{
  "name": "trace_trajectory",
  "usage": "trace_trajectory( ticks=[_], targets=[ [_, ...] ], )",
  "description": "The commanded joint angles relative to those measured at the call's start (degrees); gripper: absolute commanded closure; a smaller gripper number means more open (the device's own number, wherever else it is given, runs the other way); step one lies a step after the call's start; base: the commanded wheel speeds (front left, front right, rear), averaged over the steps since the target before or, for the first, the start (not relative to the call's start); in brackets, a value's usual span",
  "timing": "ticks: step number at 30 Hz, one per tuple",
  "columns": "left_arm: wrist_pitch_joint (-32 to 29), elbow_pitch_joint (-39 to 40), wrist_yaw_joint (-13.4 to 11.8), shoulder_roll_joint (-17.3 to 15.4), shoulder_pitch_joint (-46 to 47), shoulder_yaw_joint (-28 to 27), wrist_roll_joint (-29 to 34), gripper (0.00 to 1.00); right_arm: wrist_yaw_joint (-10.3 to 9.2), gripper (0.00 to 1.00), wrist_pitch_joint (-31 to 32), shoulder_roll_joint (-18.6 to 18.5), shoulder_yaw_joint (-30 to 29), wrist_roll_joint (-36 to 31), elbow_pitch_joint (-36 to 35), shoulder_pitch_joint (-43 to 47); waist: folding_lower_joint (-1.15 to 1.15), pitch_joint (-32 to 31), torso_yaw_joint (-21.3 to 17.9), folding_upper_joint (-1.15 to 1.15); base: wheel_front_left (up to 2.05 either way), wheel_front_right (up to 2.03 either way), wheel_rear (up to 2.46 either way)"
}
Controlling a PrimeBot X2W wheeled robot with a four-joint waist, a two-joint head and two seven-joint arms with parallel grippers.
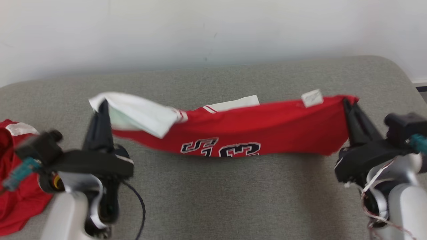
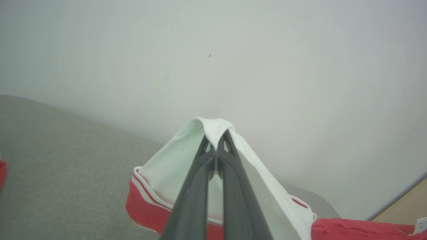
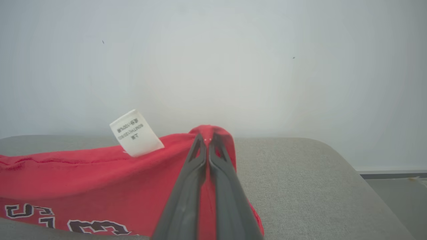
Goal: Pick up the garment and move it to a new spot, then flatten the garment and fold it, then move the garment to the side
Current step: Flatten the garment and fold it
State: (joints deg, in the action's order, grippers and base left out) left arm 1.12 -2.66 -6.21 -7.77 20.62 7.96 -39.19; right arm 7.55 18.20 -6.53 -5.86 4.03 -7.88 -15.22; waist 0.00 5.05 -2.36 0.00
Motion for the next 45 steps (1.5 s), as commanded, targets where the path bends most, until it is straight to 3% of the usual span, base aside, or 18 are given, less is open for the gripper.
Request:
trace_trajectory(
  ticks=[1, 6, 17, 24, 30, 38, 45],
  targets=[
    [-0.72, 1.86, 0.26, -0.52, 2.32, -1.02, -1.37, 1.00, -0.13, 1.00, 0.47, -1.43, 0.28, 0.88, -0.94, -1.53, 0.00, -0.30, -0.46, 0.00, 0.00, 0.00, 0.00],
    [-3.94, 5.75, 1.47, -2.08, 8.41, -3.78, -5.43, 1.00, -0.13, 1.00, 1.32, -5.89, 1.89, 2.13, -2.93, -5.90, 0.00, -0.67, -1.37, 0.00, 0.00, 0.00, 0.00],
    [-8.81, 7.36, 1.37, -3.24, 21.62, -4.85, -8.74, 1.00, -0.13, 1.00, -1.62, -11.53, 5.74, 5.30, -2.71, -16.11, 0.00, -1.45, -2.95, 0.00, 0.00, 0.00, 0.00],
    [-10.31, 3.01, 0.69, -2.92, 29.25, -4.39, -9.26, 1.00, -0.13, 1.00, -0.95, -12.84, 9.11, 8.94, 1.79, -23.29, 0.00, 0.26, -4.24, 0.00, 0.00, 0.00, 0.00],
    [-10.90, -4.87, 0.84, -3.93, 37.76, -4.04, -8.25, 1.00, -0.13, 1.00, -1.60, -13.02, 13.38, 12.18, 10.20, -32.14, 0.00, 6.29, -5.54, 0.00, 0.00, 0.00, 0.00],
    [-2.37, -14.48, 3.38, -6.92, 52.55, -2.67, -0.98, 1.00, -0.13, 1.00, -12.44, -10.14, 15.25, 9.37, 25.55, -48.93, 0.00, 14.75, -6.97, 0.00, 0.00, 0.00, 0.00],
    [11.23, -19.65, 8.56, -7.96, 61.78, -1.64, 4.26, 1.00, -0.13, 1.00, -27.59, -9.39, 14.54, 1.28, 36.41, -59.85, 0.00, 17.88, -7.10, 0.00, 0.00, 0.00, 0.00]
  ],
)
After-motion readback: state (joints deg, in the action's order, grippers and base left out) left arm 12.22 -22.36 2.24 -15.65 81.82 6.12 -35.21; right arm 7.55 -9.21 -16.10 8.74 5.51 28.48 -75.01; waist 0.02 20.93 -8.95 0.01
